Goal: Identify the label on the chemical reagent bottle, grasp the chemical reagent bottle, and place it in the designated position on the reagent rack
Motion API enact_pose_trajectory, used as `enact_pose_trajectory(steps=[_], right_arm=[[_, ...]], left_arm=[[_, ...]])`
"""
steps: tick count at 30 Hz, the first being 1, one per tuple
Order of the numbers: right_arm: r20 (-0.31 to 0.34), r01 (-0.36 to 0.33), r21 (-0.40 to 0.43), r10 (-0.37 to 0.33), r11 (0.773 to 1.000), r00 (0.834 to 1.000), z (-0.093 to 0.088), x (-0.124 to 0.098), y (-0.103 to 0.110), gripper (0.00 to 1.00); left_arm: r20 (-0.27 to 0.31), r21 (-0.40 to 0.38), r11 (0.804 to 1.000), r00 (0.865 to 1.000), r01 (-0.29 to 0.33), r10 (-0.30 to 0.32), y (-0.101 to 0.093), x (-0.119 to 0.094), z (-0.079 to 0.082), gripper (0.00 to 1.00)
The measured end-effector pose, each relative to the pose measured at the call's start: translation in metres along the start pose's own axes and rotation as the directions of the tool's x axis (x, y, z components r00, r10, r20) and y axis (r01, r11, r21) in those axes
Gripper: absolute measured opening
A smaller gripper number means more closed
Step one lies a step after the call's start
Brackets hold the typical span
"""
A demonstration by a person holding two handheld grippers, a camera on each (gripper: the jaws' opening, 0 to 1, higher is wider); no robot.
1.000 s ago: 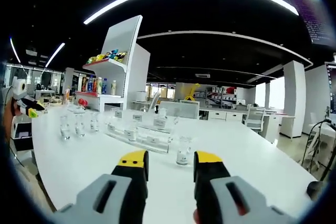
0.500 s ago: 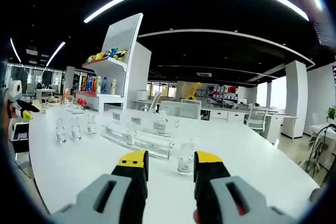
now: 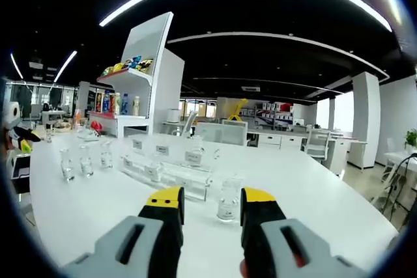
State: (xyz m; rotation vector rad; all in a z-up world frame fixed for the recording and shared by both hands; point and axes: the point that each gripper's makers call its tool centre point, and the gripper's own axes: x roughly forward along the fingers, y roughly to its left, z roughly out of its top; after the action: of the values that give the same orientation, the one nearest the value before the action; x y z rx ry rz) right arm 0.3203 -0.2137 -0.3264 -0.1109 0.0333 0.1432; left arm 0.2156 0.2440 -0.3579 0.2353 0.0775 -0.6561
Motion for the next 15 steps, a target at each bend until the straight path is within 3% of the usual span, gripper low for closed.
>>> enact_pose_trajectory(steps=[15], right_arm=[[-0.024, 0.051, 0.013, -0.051, 0.999, 0.998, -0.013, 0.032, -0.002, 0.34]], left_arm=[[-0.008, -0.010, 1.000, 1.000, -0.005, 0.005, 0.006, 0.002, -0.002, 0.40]])
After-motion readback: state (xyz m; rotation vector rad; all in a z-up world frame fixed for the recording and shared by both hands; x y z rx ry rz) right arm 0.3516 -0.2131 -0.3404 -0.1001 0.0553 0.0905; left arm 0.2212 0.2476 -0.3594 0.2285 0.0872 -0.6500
